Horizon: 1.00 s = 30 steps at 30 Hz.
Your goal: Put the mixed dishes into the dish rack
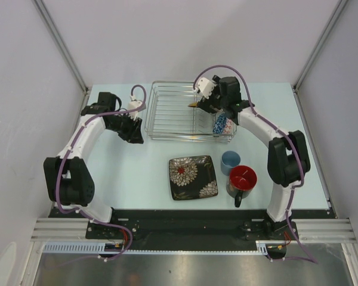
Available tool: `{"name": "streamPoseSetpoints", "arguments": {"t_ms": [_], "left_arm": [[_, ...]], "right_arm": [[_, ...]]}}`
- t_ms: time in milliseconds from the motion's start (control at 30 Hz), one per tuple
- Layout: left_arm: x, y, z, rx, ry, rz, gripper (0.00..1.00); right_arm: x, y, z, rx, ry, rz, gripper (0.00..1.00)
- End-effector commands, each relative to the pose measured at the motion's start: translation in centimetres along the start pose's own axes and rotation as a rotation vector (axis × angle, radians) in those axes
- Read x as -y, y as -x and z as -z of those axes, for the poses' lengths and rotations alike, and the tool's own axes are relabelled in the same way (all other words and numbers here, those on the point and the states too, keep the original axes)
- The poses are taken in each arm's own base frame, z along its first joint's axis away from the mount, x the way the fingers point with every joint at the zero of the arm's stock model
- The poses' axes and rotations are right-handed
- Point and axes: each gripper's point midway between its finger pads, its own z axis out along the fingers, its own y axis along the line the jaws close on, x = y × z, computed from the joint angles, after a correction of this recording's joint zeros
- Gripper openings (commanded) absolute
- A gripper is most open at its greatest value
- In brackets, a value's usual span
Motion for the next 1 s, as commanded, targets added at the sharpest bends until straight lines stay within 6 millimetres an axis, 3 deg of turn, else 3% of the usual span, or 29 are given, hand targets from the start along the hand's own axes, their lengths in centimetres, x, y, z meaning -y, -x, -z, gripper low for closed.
{"name": "streamPoseSetpoints", "arguments": {"t_ms": [0,133,267,300,333,367,400,500,533,567,633,667,967], "left_arm": [[0.7,2.0,1.6,0.085,0.008,-0.064,0.44],[1.1,2.1,1.9,0.087,0.011,-0.095,0.45],[2.3,1.4,1.6,0.045,0.007,-0.155,0.45],[2.6,1.1,1.4,0.03,0.005,-0.182,0.45],[3.5,0.6,0.8,-0.001,0.0,-0.216,0.45],[4.0,0.2,0.4,-0.022,-0.003,-0.238,0.45],[4.5,0.1,0.2,-0.034,-0.005,-0.271,0.45],[6.5,-0.7,-0.8,-0.058,-0.028,-0.338,0.45],[7.0,-1.1,-1.5,-0.067,-0.038,-0.358,0.45],[7.1,-1.4,-1.7,-0.076,-0.033,-0.363,0.44],[7.4,-2.3,-2.2,-0.094,-0.046,-0.357,0.44],[7.6,-2.4,-2.2,-0.095,-0.048,-0.356,0.44],[7.9,-3.1,-1.7,-0.091,-0.02,-0.379,0.44]], "right_arm": [[2.5,5.8,5.8,0.091,-0.063,-0.057,1.0],[0.6,7.7,9.1,0.081,-0.006,-0.119,1.0],[-1.7,11.2,13.6,0.108,0.007,-0.423,1.0],[-3.3,11.5,14.6,0.101,0.079,-0.621,1.0],[-4.8,11.4,15.0,0.095,0.165,-0.711,1.0],[-7.3,12.7,16.0,0.136,0.343,-0.775,1.0],[-9.2,12.4,16.5,0.071,0.415,-0.904,1.0],[-14.3,10.3,17.2,-0.083,0.462,-0.931,1.0],[-14.9,9.5,17.2,-0.111,0.416,-0.932,1.0],[-16.9,7.8,17.2,-0.169,0.416,-0.937,1.0],[-18.6,6.6,17.4,-0.23,0.394,-0.965,1.0],[-20.0,5.1,17.4,-0.281,0.393,-0.967,1.0],[-25.5,1.3,19.8,-0.392,0.38,-0.923,0.99]]}}
